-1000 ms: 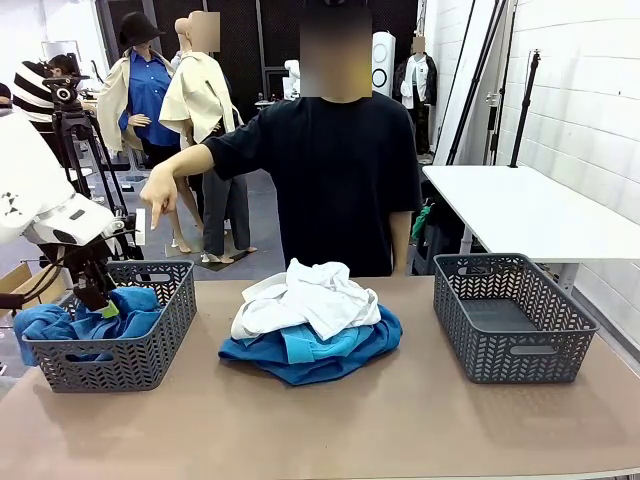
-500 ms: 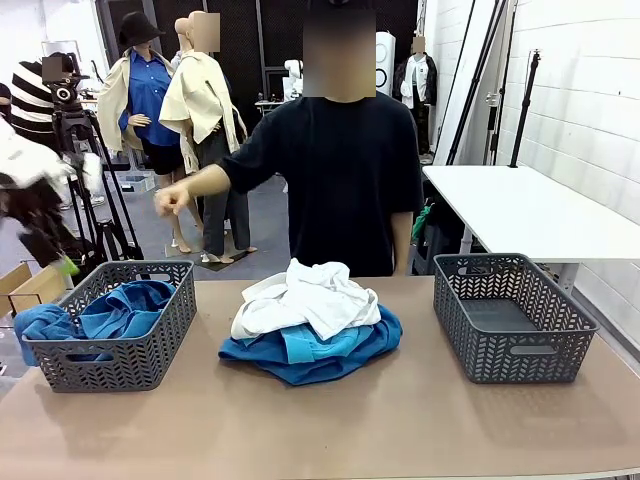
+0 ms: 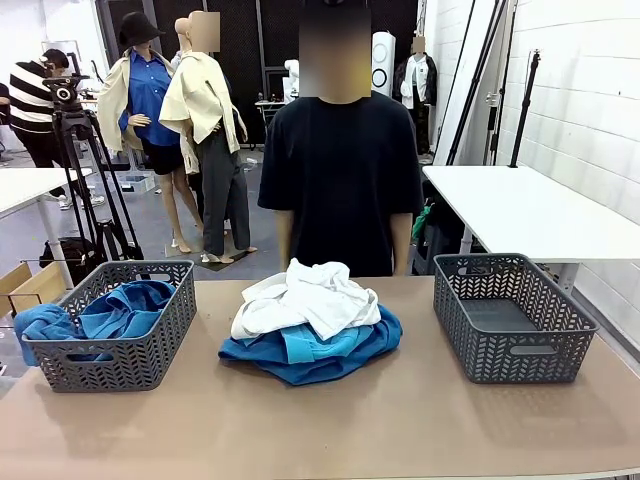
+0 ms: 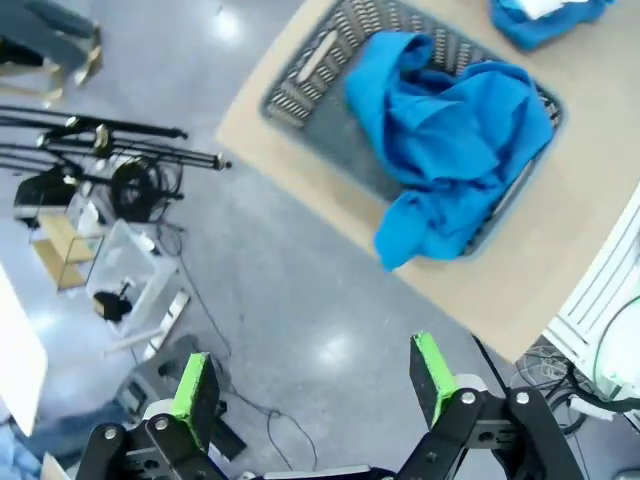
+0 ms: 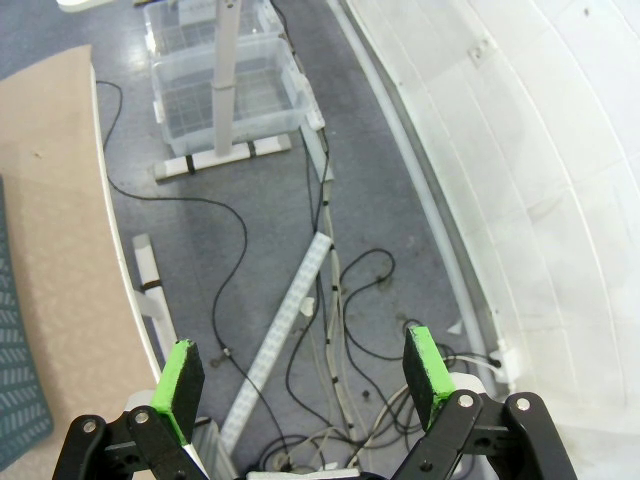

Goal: Sort the tops and bottoms.
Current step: Lift clothes from the center of the table with your right hand.

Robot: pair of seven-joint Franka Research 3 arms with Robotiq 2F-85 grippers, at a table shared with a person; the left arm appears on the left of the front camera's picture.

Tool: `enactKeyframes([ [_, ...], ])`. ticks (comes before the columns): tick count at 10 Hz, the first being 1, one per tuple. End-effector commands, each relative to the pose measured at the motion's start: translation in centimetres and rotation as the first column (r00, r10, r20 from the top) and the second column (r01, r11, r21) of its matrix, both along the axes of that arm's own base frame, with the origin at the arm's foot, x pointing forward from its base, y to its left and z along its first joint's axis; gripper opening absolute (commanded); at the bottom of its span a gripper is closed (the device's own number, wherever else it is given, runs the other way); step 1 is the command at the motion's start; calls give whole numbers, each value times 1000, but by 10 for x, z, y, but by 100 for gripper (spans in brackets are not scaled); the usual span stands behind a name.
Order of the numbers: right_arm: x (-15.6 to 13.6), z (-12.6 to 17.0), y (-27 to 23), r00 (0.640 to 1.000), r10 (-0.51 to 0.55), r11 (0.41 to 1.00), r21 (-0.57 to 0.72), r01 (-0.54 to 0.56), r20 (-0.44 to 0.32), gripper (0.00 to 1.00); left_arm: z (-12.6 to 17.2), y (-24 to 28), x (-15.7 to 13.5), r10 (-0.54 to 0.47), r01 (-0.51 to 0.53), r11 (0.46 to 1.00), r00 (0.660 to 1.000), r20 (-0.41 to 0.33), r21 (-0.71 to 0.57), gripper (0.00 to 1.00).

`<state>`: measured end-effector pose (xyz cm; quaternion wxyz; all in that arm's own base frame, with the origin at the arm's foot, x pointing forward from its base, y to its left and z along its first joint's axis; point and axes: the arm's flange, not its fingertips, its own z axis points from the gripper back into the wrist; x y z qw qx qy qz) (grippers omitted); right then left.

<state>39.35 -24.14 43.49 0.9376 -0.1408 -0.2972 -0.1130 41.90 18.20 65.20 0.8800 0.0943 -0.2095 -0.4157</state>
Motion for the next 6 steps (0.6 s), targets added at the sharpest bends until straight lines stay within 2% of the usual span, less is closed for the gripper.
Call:
enactKeyframes([
  [1, 1, 0, 1, 1000, 3, 1000, -3, -3, 1, 100, 10, 35, 19, 91, -89, 995, 995, -51, 38, 100],
  [3, 1, 0, 1, 1000, 3, 1000, -3, -3, 1, 100, 12, 71, 20, 185, -181, 981, 982, -46, 75, 100],
  [6, 1, 0, 1, 1000, 3, 1000, -3, -3, 1, 100, 11, 106, 6, 256, -252, 965, 966, -41, 74, 100],
])
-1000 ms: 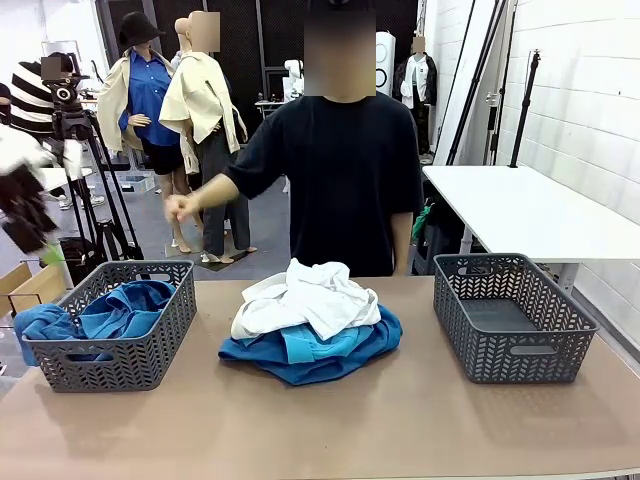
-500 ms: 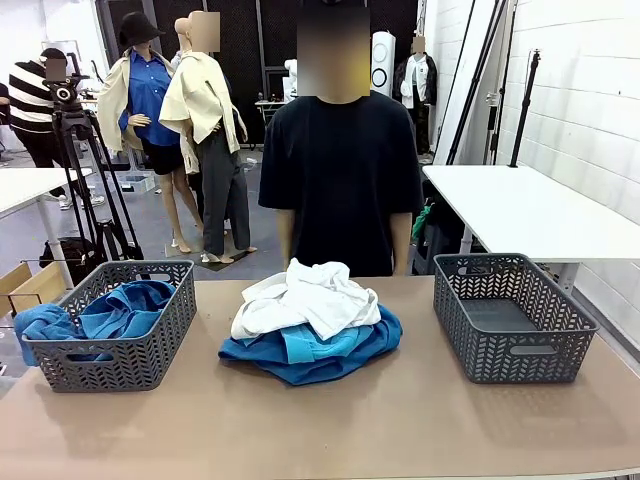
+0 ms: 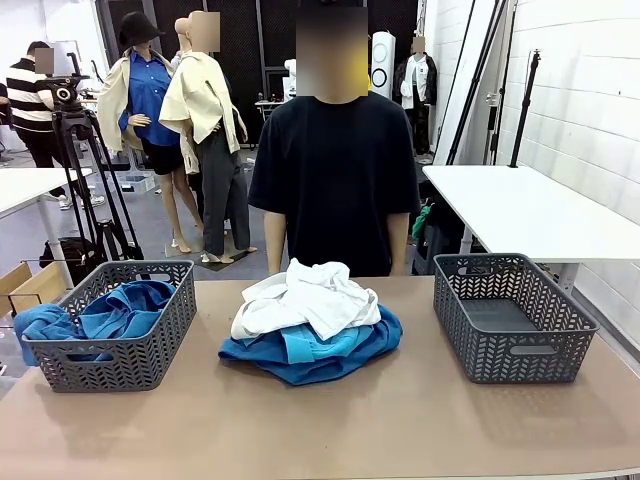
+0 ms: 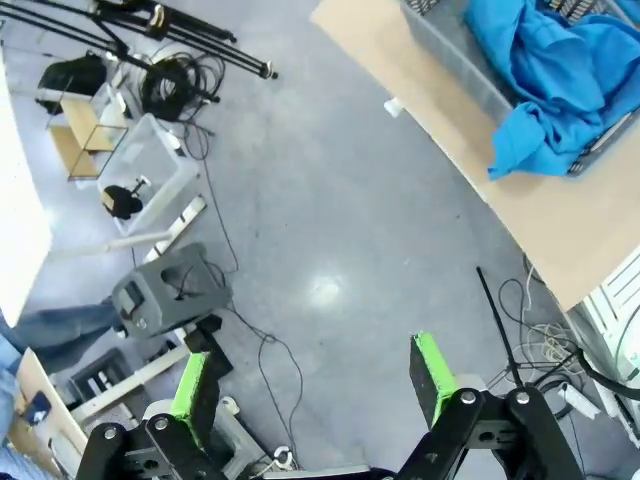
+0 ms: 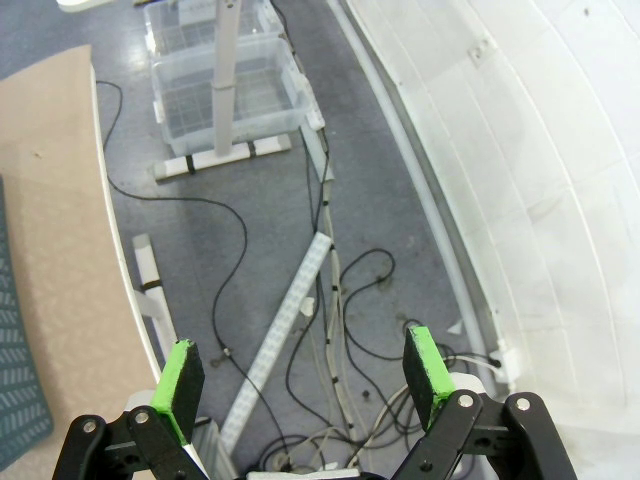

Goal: Sort the tops and bottoms.
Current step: Lift clothes from the center of the table with your right hand.

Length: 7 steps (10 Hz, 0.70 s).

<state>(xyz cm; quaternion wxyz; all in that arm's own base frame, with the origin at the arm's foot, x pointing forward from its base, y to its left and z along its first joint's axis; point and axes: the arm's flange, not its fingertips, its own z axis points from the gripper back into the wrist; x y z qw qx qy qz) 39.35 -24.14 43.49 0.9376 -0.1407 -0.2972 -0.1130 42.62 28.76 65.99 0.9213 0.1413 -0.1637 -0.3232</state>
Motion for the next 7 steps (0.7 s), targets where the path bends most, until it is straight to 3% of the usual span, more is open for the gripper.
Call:
enactKeyframes([
  [1, 1, 0, 1, 1000, 3, 1000, -3, -3, 1, 100, 2, 7, -3, 42, -42, 999, 999, 4, -24, 100],
  [2, 1, 0, 1, 1000, 3, 1000, -3, -3, 1, 100, -1, 6, -2, 32, -31, 998, 999, 13, -55, 100],
  [3, 0, 0, 0, 1000, 0, 1000, 0, 0, 0, 100, 0, 7, -4, 17, -17, 1000, 1000, 1, -3, 100],
  [4, 21, 20, 28, 993, 112, 994, -11, -112, 38, 100, 0, 7, -4, 17, -17, 1000, 1000, 1, -3, 100],
  [7, 88, 98, 131, 895, 385, 923, -73, -379, 223, 100, 0, 7, -4, 17, -17, 1000, 1000, 1, -3, 100],
])
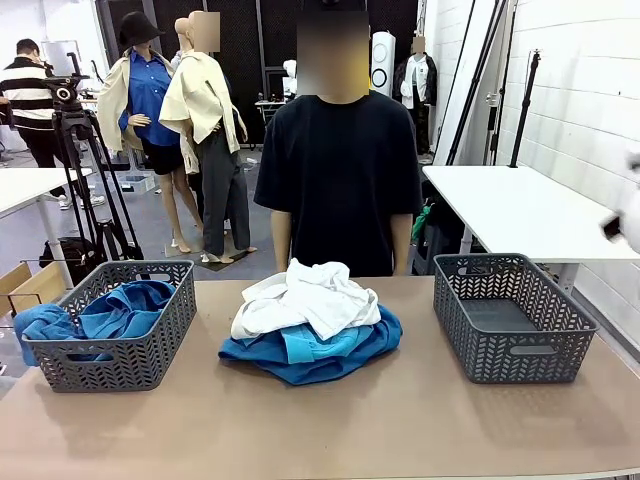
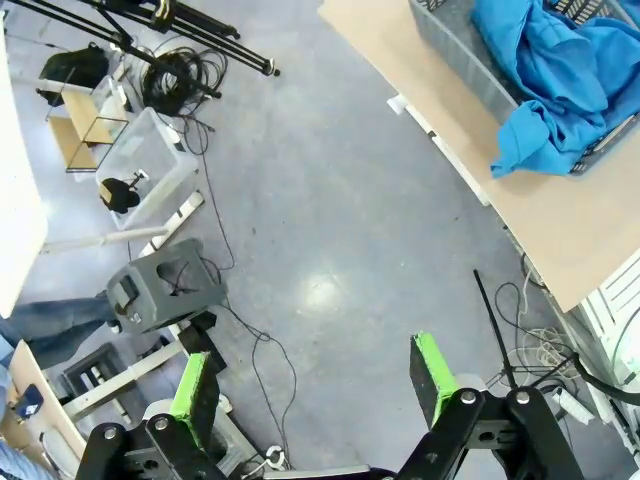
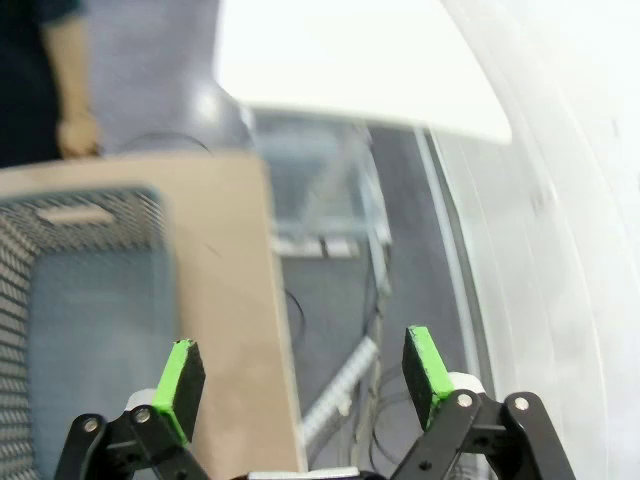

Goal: Sort the tops and bottoms.
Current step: Lift clothes from the center of the table with your right hand.

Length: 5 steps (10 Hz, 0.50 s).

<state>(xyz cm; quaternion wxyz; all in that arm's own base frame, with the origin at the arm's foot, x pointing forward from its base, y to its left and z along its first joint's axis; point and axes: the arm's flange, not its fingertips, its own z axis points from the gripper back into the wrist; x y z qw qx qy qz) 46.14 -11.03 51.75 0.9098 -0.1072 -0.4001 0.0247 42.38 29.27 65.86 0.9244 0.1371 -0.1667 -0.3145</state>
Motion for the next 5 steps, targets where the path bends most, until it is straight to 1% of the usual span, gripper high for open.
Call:
enactKeyframes([
  [1, 28, 49, 37, 976, 189, 982, 3, -191, 111, 100, 1, 2, -2, 1, -1, 1000, 1000, -3, 10, 100],
  [2, 33, 74, 69, 949, 261, 963, 19, -268, 176, 100, 1, 2, -2, 1, -1, 1000, 1000, -3, 10, 100],
  [3, 37, 94, 103, 910, 350, 926, 63, -371, 222, 100, 1, 2, -2, 1, -1, 1000, 1000, -3, 10, 100],
  [4, 42, 101, 144, 872, 418, 887, 94, -452, 255, 100, 1, 2, -2, 1, -1, 1000, 1000, -3, 10, 100],
  [5, 46, 103, 191, 841, 480, 851, 100, -516, 250, 100, 1, 2, -2, 1, -1, 1000, 1000, -3, 10, 100],
])
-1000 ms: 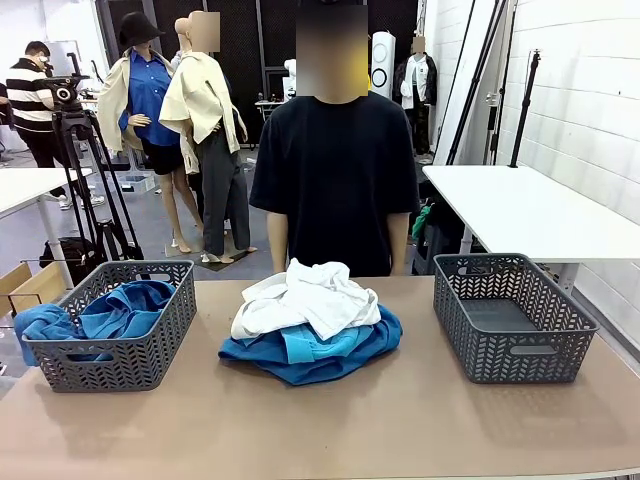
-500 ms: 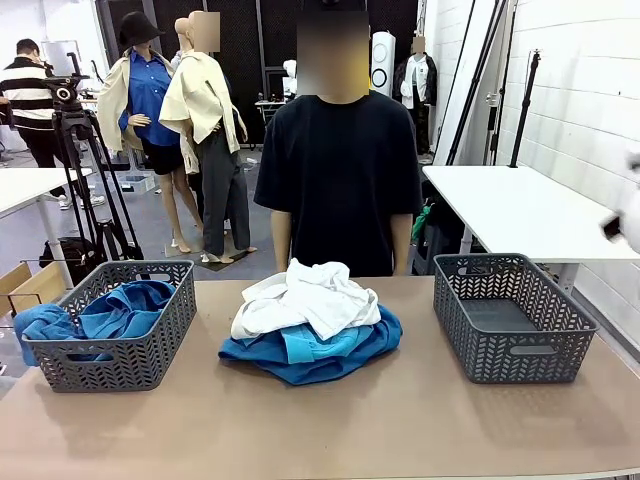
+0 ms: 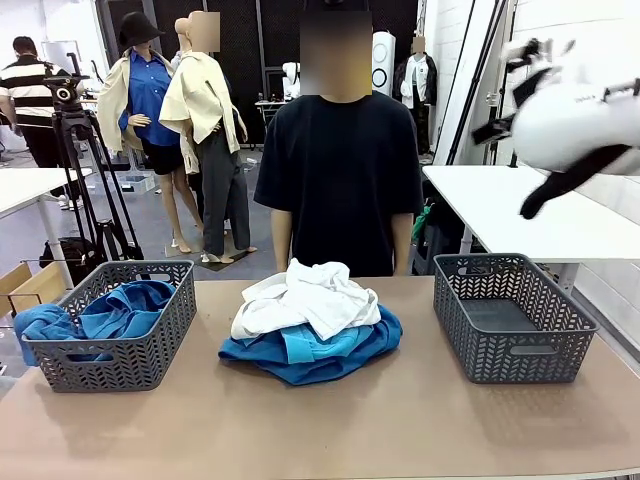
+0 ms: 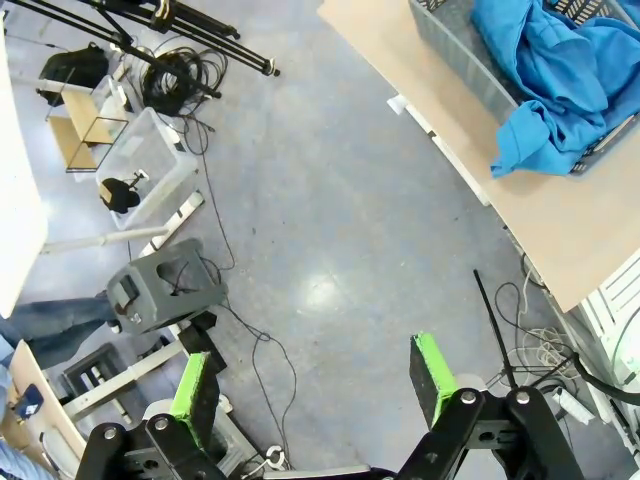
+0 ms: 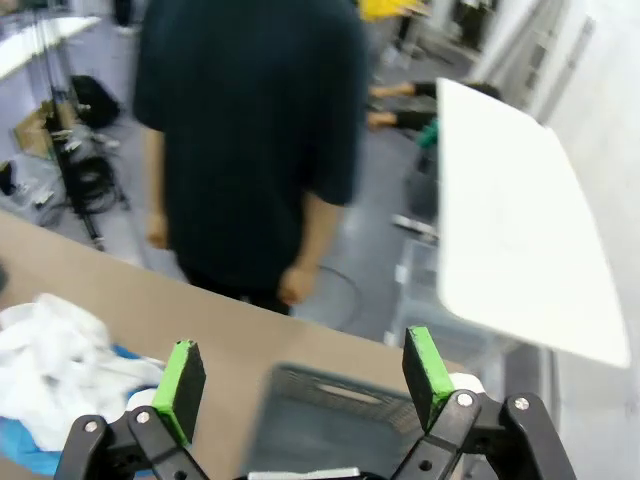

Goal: Sort the tops and bottoms.
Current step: Lift clothes from the center of the table with your right hand.

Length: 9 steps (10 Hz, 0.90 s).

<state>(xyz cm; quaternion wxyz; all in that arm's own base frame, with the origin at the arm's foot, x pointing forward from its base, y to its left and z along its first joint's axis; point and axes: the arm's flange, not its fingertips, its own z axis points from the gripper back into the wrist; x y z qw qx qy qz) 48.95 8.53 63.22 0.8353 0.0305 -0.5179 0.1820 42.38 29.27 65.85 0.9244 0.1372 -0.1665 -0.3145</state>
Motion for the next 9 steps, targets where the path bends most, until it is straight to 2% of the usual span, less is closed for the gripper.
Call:
enactKeyframes([
  [1, 20, -14, 33, 975, 216, 976, 22, -215, -57, 100, 1, 2, -2, 1, -1, 1000, 1000, -3, 10, 100],
  [2, 20, -20, 65, 945, 311, 950, 20, -310, -102, 100, 1, 2, -2, 1, -1, 1000, 1000, -3, 10, 100],
  [4, 19, -52, 119, 877, 429, 894, -36, -446, -217, 100, 1, 2, -2, 1, -1, 1000, 1000, -3, 10, 100],
  [7, 11, -122, 165, 800, 459, 832, -129, -540, -387, 100, 1, 2, -2, 1, -1, 1000, 1000, -3, 10, 100],
  [9, -2, -165, 191, 711, 513, 780, -85, -620, -481, 100, 1, 2, -2, 1, -1, 1000, 1000, -3, 10, 100],
])
